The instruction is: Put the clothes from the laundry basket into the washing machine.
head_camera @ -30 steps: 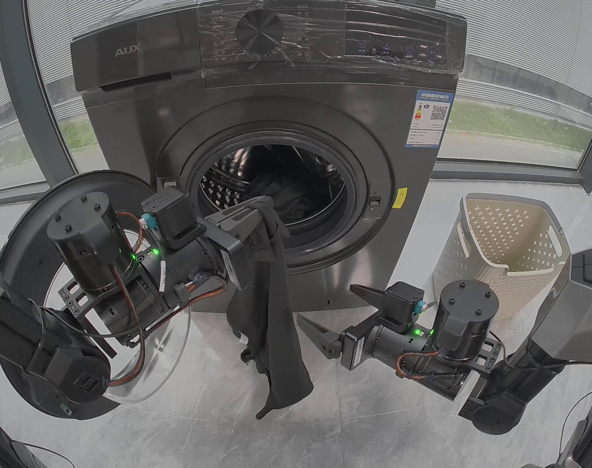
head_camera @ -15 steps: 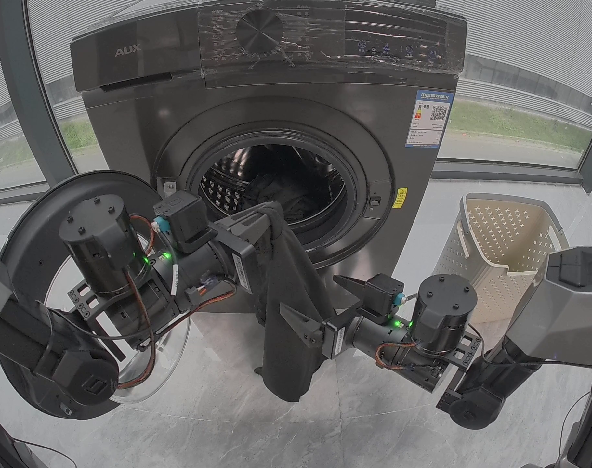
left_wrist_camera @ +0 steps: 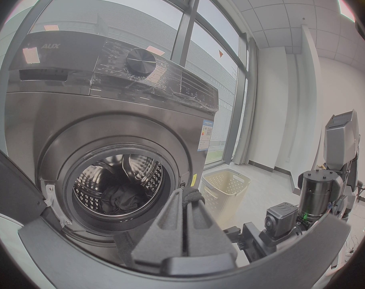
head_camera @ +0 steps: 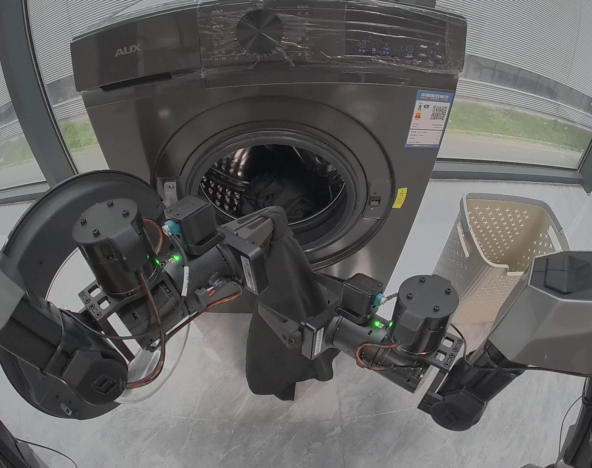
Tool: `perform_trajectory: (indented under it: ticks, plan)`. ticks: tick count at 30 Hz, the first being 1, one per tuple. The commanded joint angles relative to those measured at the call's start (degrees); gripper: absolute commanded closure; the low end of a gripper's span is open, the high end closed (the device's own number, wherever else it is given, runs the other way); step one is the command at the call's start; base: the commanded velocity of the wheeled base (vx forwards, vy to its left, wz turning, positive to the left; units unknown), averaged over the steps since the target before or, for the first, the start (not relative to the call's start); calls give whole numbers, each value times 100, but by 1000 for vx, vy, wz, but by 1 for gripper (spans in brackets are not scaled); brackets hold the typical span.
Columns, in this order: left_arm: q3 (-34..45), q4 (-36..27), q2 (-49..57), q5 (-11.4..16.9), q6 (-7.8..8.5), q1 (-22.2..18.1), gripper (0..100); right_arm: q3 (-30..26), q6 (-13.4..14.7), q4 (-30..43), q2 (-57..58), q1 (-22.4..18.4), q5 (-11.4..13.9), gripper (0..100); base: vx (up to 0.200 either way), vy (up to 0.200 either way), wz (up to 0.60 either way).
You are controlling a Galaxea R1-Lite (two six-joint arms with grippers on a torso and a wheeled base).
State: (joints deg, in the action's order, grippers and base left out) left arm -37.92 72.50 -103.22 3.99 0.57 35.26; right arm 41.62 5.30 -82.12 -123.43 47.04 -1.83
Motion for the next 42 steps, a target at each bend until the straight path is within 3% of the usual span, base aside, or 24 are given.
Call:
perform_trajectory:
  ticks: [1, 9, 20, 24, 28, 34, 42]
  plan:
    - [-22, 1, -5, -82, 4, 34, 100, 400, -12, 143, -340, -231, -81, 0, 0, 0, 0]
    - [-13, 1, 47, -170, 4, 34, 100, 1208, -135, 468, -691, -450, -98, 0, 0, 0, 0]
    - [-154, 1, -49, -249, 13, 16, 100, 1217, -108, 433, -718, -108, -98, 0, 0, 0, 0]
    - [-198, 1, -58, -249, 4, 34, 100, 1375, -91, 460, -929, -213, -116, 0, 0, 0, 0]
    - [-163, -8, -23, -258, 13, 34, 100, 1595, -73, 512, -1157, -398, -476, 0, 0, 0, 0]
    - [-57, -8, -5, -232, 31, -63, 100, 1375, -21, 530, -1060, -705, -538, 0, 0, 0, 0]
    - [4, 1, 21, -179, 39, -221, 100, 663, -82, 530, -428, -1189, -494, 0, 0, 0, 0]
